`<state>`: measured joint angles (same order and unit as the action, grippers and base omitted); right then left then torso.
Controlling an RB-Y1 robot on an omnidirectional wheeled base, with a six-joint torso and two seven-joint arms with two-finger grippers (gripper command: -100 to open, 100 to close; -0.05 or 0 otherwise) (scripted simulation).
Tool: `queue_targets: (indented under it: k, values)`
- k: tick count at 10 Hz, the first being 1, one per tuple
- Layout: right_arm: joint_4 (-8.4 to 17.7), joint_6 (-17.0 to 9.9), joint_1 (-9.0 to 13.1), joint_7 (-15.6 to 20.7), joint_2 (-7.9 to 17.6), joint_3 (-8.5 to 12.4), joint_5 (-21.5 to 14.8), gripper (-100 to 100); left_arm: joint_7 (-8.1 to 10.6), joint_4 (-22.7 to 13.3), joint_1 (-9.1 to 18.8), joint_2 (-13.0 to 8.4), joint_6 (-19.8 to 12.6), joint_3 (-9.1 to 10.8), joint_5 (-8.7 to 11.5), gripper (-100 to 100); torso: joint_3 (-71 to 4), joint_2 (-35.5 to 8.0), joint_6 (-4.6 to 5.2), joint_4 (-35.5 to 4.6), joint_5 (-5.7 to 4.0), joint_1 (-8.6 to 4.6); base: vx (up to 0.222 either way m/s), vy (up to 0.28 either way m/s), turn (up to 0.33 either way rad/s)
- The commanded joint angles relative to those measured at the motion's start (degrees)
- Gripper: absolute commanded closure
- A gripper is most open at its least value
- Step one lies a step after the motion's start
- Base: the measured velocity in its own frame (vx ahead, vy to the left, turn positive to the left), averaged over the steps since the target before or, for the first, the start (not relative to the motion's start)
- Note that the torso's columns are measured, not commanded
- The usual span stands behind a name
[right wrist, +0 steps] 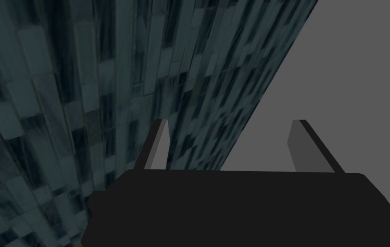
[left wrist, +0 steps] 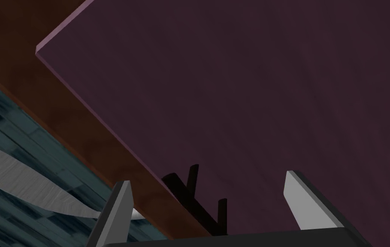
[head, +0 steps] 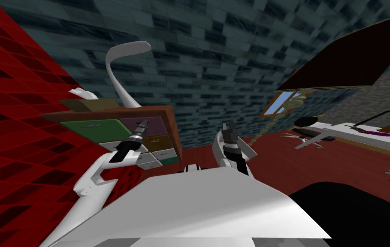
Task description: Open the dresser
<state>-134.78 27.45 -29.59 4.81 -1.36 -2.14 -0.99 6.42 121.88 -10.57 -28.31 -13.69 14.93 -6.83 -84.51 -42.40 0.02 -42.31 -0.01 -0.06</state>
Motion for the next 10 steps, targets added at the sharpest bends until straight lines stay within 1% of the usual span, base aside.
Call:
queue_targets:
  k: [1,2,3,4,5,6,7,8,9,10]
  values:
    - [0.0,0.0,0.01,0.0,0.0,0.0,0.0,0,0.05,-3.9,2.97,-0.04,-1.09,2.97,0.17,-100,0.08,-0.12,0.01,-0.04,-0.01,-0.03,-0.134,-0.025,-0.232]
    - [0.0,0.0,0.0,0.0,0.0,0.0,0.0,0,0.16,-6.4,4.89,-0.24,-1.53,5.1,0.41,-100,0.0,0.05,-0.07,0.0,0.02,0.12,-0.118,-0.034,-0.342]
    - [0.0,0.0,0.0,0.0,0.0,0.0,0.0,0,0.09,-5.31,4.01,-0.13,-0.98,4.01,0.26,-100,-0.1,0.17,0.0,0.05,0.03,0.1,-0.059,-0.017,-0.084]
    - [0.0,0.0,-0.02,0.0,0.01,0.01,0.0,0,0.05,-3.9,2.97,-0.04,-1.09,2.97,0.17,100,-0.2,0.35,-0.1,0.09,0.04,0.15,0.049,0.01,0.306]
    - [-0.01,0.01,-0.05,0.0,0.01,0.02,0.0,0,-0.06,-1.85,1.04,0.16,-0.65,0.85,-0.07,100,-0.33,0.56,-0.11,0.15,0.06,0.21,0.149,0.029,0.422]
    - [-0.01,0.01,-0.06,0.0,0.02,0.03,0.0,0,-0.06,-1.22,1.04,0.16,-0.65,0.85,-0.07,100,-0.4,0.67,-0.05,0.19,0.06,0.19,0.138,0.032,0.187]
    - [-0.01,0.01,-0.05,0.0,0.02,0.02,0.0,0,-0.16,1.15,-0.88,0.37,-0.21,-1.28,-0.31,100,-0.26,0.4,0.04,0.13,0.04,0.13,0.125,0.069,0.262]
    - [-0.01,0.01,-0.05,0.0,0.02,0.03,0.0,0,-0.16,1.46,-0.88,0.37,-0.21,-1.28,-0.31,100,-0.1,0.16,-0.04,0.05,0.06,0.23,0.088,0.037,0.158]
    - [-0.01,0.01,-0.03,0.0,0.01,0.02,0.0,0,-0.27,3.71,-2.81,0.57,0.23,-3.41,-0.56,100,-0.09,0.13,0.02,0.04,0.09,0.25,0.109,0.022,0.303]
    - [-0.01,0.01,-0.05,0.0,0.02,0.03,0.0,0,-0.27,4.15,-2.81,0.57,0.23,-3.41,-0.56,100,-0.16,0.27,-0.04,0.08,0.07,0.2,0.098,0.011,0.166]
